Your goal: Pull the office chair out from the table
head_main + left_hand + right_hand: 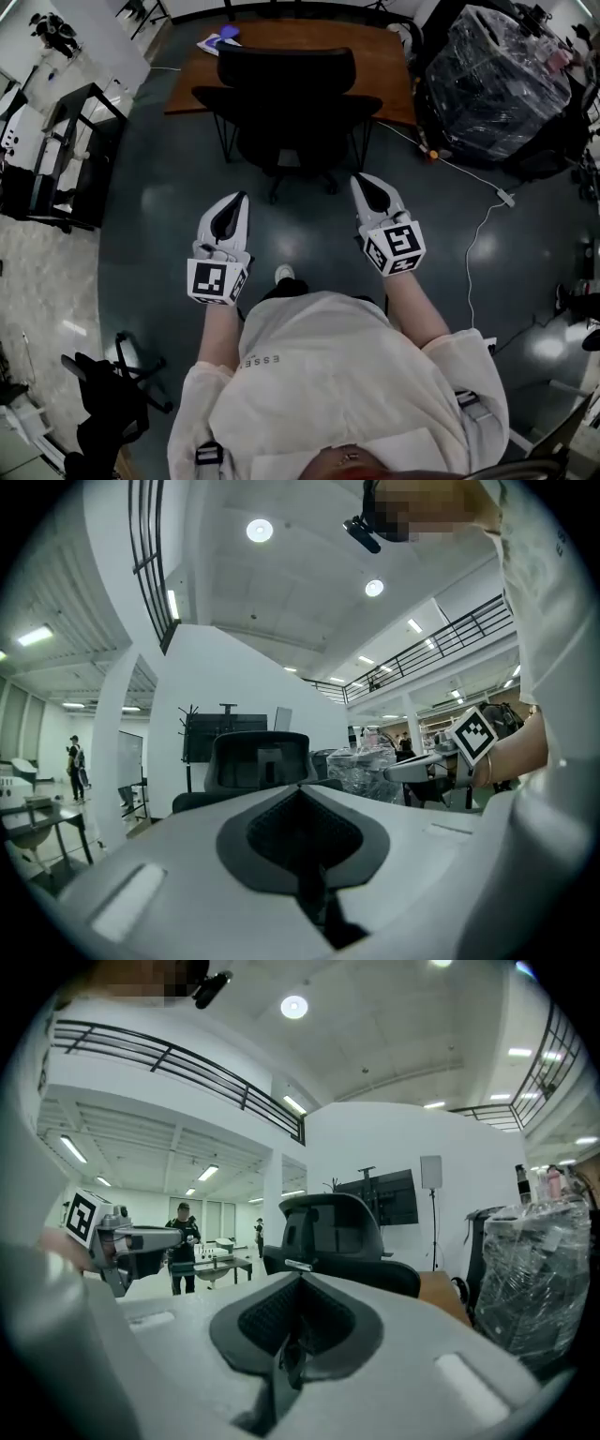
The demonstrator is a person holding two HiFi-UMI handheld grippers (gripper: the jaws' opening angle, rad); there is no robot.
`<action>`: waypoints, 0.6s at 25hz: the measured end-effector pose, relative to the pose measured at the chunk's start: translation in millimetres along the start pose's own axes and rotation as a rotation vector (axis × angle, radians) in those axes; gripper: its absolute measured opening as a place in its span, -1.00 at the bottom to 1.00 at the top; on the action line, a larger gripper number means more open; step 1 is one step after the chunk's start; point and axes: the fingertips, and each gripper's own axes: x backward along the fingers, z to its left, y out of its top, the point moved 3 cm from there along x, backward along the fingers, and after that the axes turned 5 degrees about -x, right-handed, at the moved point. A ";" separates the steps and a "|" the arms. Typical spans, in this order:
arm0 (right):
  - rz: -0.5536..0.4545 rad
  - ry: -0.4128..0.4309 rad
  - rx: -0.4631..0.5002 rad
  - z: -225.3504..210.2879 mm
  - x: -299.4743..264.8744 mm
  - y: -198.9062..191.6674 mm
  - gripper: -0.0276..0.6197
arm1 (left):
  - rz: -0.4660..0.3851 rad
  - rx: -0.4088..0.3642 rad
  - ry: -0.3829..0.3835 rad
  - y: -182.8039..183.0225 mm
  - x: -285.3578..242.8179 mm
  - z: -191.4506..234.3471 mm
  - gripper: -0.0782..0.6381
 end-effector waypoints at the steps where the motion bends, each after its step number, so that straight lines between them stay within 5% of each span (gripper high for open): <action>1: -0.008 -0.023 0.005 1.1 -12.4 5.8 -0.94 | -0.007 -0.004 -0.022 2.7 -9.1 16.3 -0.75; 7: -0.031 -0.119 0.039 5.6 -68.0 31.4 -0.94 | -0.037 -0.035 -0.101 6.1 -54.0 90.0 -0.75; 15: -0.029 -0.131 0.202 -9.4 -116.3 75.9 -0.94 | -0.092 -0.112 -0.177 31.3 -116.2 121.1 -0.75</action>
